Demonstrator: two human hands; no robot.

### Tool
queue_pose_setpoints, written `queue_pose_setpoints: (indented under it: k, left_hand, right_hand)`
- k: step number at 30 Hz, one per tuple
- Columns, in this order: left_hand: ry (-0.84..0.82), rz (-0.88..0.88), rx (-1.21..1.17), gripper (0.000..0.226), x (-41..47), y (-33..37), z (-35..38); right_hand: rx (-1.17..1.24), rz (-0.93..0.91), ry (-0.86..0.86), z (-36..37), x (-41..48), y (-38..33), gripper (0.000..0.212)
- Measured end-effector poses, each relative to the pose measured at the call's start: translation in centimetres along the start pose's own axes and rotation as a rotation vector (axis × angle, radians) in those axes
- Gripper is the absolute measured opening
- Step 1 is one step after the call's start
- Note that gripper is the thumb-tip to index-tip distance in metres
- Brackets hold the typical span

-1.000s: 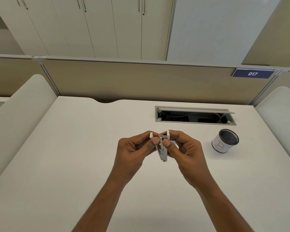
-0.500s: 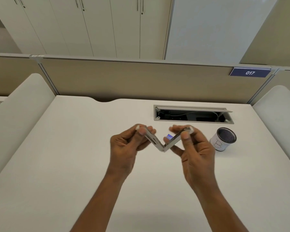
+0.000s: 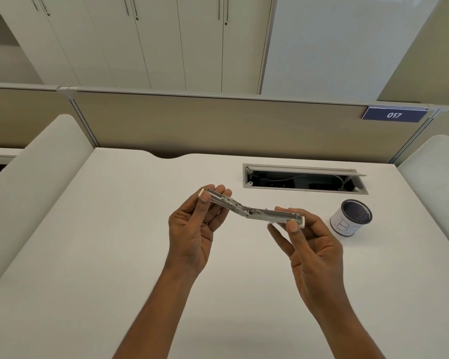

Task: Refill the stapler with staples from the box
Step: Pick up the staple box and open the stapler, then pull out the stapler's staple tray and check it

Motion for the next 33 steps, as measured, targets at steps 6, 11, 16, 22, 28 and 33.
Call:
queue_pose_setpoints:
  k: [6, 11, 16, 22, 28, 33]
  left_hand:
    - [0.053, -0.083, -0.012, 0.026, -0.5, -0.9, -0.8]
    - [0.075, -0.178, -0.044, 0.037, -1.2, -2.1, -1.1]
    - [0.103, -0.225, -0.063, 0.030, -1.5, -2.6, -1.1]
    - [0.118, -0.225, -0.122, 0.028, -1.2, -2.1, -0.9]
    - [0.099, -0.213, -0.130, 0.028, -0.8, -1.5, -0.5]
    - [0.065, -0.195, -0.103, 0.034, -0.7, -1.4, 0.2]
  right_hand:
    - [0.043, 0.111, 0.040, -1.9, -1.3, 2.5, 0.023]
    - [0.094, 0.146, 0.064, -2.7, -1.5, 3.2, 0.024]
    - [0.102, 0.164, 0.061, -2.8, -0.8, 3.5, 0.026]
    - [-0.050, 0.126, -0.050, -2.3, -0.1, 3.2, 0.031]
    - [-0.488, -0.167, -0.094, -0.1, 2.5, -0.6, 0.025]
    - [-0.764, -0.532, -0.316, 5.7, 3.6, -4.8, 0.020]
Point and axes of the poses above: each hand's wrist, its own x-axis towards the middle knuckle, its own z-axis out of the palm, y = z × x, the point moved 6 cm from there along x, towards the middle knuckle, and after that the axes turned 9 degrees about y, right-handed, at the moved point
